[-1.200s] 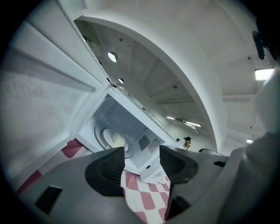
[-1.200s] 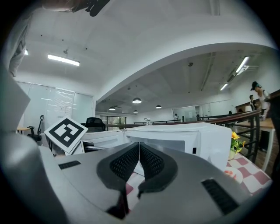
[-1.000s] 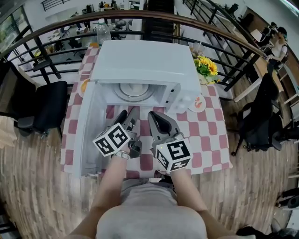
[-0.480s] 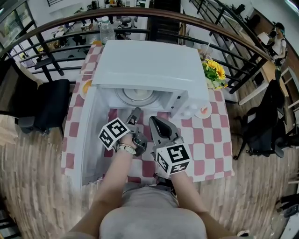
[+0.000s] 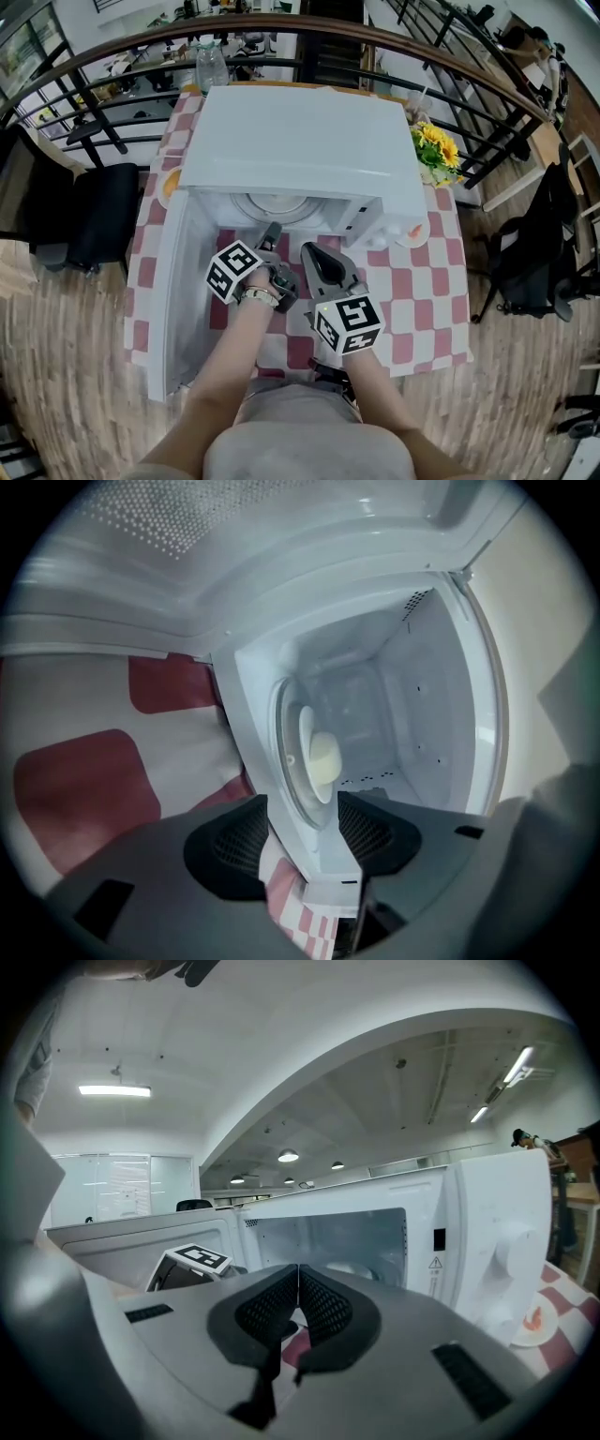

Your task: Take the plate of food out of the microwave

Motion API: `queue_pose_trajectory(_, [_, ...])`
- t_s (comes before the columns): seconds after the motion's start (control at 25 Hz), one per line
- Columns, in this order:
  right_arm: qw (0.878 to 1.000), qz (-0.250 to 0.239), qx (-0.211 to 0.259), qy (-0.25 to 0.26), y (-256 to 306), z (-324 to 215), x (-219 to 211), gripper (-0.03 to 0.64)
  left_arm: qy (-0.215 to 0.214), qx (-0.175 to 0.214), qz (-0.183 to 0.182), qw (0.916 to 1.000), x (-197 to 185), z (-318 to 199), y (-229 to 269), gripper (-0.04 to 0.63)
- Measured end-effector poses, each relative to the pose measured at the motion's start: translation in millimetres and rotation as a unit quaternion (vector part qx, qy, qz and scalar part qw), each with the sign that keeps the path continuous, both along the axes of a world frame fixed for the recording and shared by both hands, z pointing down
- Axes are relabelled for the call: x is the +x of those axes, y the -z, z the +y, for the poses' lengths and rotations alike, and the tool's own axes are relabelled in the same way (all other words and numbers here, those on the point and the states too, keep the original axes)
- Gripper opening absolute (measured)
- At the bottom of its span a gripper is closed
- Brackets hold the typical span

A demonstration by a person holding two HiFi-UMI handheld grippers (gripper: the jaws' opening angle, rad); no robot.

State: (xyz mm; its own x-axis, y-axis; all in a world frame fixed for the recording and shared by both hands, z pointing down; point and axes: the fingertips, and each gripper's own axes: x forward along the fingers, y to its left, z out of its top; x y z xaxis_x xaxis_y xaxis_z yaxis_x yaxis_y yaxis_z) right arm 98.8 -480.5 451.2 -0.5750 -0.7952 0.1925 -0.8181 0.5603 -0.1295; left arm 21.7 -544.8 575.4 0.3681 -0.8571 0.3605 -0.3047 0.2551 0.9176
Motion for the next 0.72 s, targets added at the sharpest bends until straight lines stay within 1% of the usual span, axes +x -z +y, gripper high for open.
queue_pose_trajectory(0.08, [1.0, 0.001, -0.006, 0.0, -5, -3, 0, 0.026, 0.003, -0.013, 0.001, 0.9999, 1, -4, -7, 0.223])
queue_pose_trajectory(0.28, [1.0, 0.004, -0.02, -0.006, -17, -8, 3, 0.026, 0.014, -0.039, -0.016, 0.999, 1, -18, -19, 0.251])
queue_pose_trajectory(0.48, [0.999, 0.006, -0.031, -0.016, -24, -12, 9, 0.026, 0.033, -0.064, -0.015, 0.9973, -1, -30, -26, 0.276])
queue_pose_trajectory(0.72, [0.999, 0.004, -0.04, -0.034, -32, -18, 16, 0.026, 0.035, -0.095, -0.03, 0.9944, 0, -33, -31, 0.288])
